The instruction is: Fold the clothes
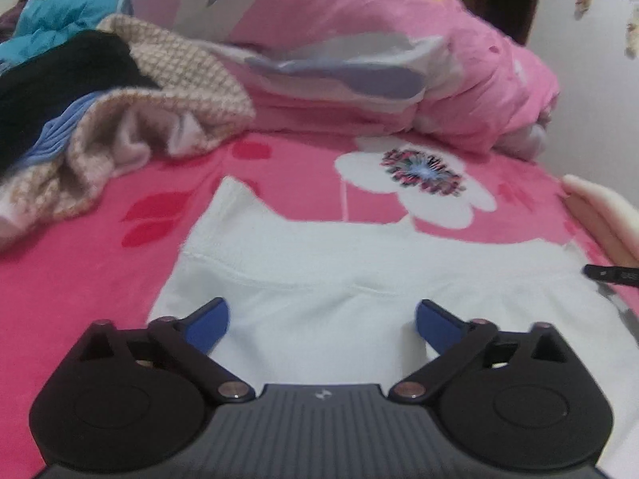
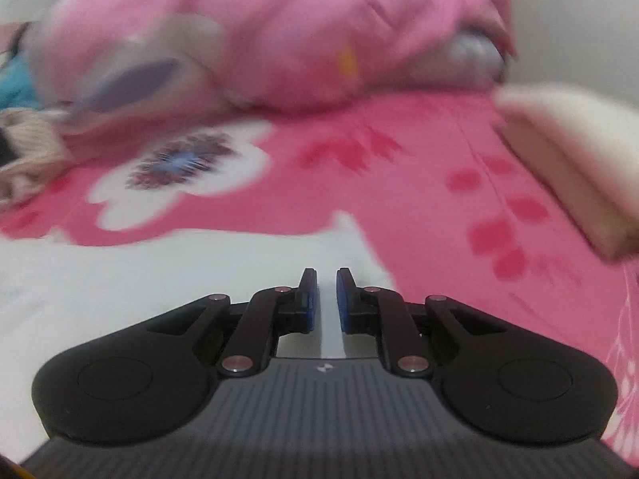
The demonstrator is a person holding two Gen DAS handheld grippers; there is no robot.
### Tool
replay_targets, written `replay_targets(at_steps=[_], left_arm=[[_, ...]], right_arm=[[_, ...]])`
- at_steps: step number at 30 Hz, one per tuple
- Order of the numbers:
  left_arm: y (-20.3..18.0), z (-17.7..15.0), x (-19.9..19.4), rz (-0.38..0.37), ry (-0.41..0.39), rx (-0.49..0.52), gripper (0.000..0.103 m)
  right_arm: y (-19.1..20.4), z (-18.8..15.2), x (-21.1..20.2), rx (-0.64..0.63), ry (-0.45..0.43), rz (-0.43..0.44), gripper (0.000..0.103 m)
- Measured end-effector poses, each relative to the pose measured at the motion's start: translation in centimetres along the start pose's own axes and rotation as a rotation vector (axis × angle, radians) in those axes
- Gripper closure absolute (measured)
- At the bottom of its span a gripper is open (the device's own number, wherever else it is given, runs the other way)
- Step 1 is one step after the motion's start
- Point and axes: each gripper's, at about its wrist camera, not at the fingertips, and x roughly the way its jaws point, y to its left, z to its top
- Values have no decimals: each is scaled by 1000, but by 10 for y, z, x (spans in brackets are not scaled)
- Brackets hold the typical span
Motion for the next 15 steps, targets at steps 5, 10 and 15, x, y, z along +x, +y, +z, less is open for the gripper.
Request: replay_targets(at_steps=[5,10,15], left_arm=[[3,-1,14,23,13,3,0],[7,-3,11,6,2,-10,0],[11,-5,10,-13,-15,-29,0]], right_arm=[[5,12,7,17,13,48,90],[-1,22,33,50,67,22,91],[-16,31,17,153,25,-115,82]])
